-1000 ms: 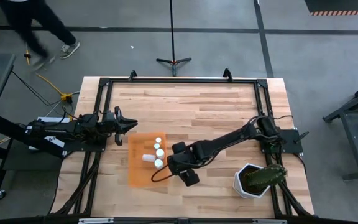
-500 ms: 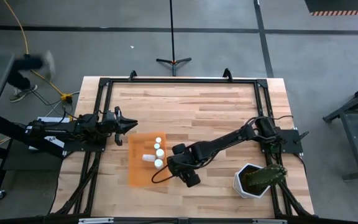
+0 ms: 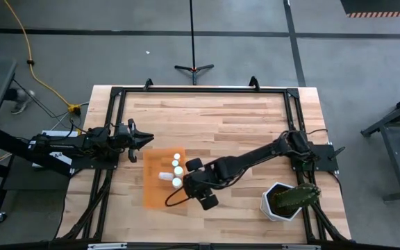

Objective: Pick and place pill bottles into a basket
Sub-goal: Put the white pill bottle into the orange bin

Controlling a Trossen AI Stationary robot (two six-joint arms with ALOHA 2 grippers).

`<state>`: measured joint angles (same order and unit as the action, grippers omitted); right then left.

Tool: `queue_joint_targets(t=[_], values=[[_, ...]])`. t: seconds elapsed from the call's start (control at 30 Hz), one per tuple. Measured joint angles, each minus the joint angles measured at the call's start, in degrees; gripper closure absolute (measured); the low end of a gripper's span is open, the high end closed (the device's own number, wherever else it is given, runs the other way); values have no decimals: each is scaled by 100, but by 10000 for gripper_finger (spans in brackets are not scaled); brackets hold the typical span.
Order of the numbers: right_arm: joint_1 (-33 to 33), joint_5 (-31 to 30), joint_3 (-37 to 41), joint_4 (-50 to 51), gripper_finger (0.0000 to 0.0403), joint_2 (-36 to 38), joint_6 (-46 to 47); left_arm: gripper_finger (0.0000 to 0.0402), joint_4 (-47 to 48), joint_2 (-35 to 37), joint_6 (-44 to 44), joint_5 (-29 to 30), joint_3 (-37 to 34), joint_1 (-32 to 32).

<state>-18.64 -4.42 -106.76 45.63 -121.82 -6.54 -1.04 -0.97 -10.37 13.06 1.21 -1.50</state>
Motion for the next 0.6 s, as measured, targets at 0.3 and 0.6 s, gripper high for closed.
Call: queue_joint_targets(t=[0.3,0.6], values=[[-21,147,-576,-647,251,-2,-331,314,0,-2,0,0,0,0],[-28,535,-289,-1372,251,-430,-596,314,0,0,0,2,0,0]])
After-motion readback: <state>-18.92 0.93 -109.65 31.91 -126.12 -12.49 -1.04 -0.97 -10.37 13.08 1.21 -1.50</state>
